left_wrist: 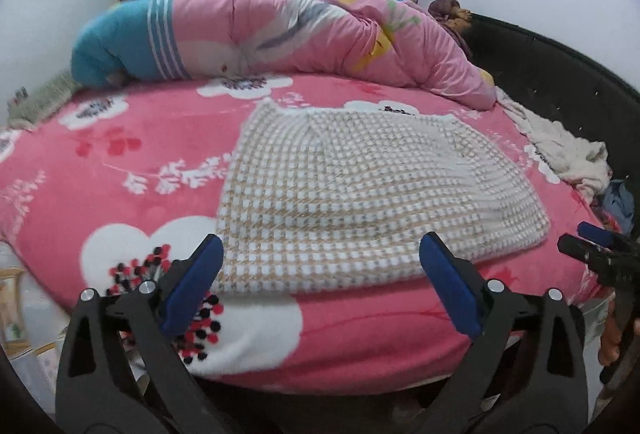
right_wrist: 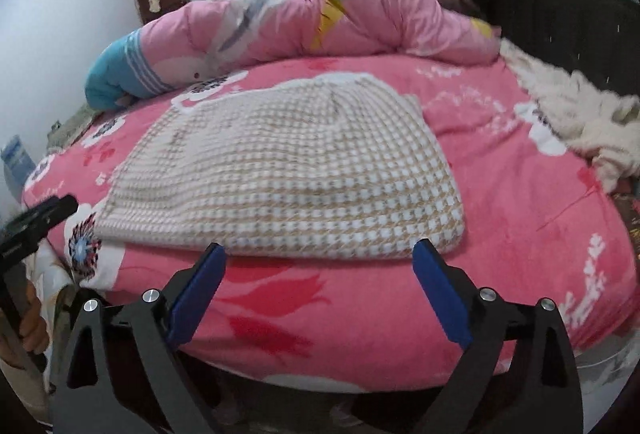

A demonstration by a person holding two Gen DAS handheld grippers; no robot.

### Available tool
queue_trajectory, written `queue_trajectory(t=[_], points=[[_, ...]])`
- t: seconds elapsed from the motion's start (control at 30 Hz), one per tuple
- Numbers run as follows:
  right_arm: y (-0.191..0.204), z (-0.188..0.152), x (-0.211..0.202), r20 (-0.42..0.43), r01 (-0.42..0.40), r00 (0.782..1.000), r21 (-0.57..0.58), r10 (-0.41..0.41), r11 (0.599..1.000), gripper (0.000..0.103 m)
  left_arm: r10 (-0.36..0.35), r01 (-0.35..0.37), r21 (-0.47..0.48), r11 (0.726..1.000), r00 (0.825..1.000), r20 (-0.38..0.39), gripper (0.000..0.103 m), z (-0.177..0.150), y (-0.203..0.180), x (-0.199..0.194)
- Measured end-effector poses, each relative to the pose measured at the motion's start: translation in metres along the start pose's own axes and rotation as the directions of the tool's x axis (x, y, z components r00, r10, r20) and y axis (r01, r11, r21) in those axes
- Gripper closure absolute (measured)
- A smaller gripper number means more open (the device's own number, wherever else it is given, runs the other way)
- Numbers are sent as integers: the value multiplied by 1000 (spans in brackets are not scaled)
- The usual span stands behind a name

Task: Fold large clothes

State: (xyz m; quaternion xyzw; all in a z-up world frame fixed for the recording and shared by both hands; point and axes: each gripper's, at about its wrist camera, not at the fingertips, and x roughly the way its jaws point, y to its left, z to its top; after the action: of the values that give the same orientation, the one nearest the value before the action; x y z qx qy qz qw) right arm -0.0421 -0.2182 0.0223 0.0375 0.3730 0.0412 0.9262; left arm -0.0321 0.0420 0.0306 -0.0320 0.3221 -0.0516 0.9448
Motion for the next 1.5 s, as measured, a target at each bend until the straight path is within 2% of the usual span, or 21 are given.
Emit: queue_trajectory(t=[0.1,0.27,0.37,0.43,0.6,0.8,1.0,1.5], points=[[13,-1,-15,42,23,999,-43,-21,999,6,14,-14,13,1000,1000,5,8,2,-17,-11],[34,-2,-32,117,111,988,-103,-98,988,6,65,-66,34,997,997,30,8,1,-37,-28],[39,-1,-41,155,152,978,-98,-136,984,6,106,-105,49,993,994,-20,8,3,-42,-24],[39,0,-43,160,148,978,-88,-133,985,6,129,-126,62,990,991,-46,8,2,-45,-21],[39,3,-33,97,108,990,-60,-102,992,6,209,-205,66,977,976,-60,8,-4,-51,-14],[37,1,-9,-1,100,995,-45,-101,994,6,193,-194,6,981,968,-158,8,-13,-45,5],[41,-4,5,-68,95,993,-62,-99,994,6,193,-199,-8,980,959,-206,8,-18,-44,18],[42,-4,12,-100,102,989,-71,-109,992,6,201,-209,-11,978,952,-232,8,-22,-44,23]])
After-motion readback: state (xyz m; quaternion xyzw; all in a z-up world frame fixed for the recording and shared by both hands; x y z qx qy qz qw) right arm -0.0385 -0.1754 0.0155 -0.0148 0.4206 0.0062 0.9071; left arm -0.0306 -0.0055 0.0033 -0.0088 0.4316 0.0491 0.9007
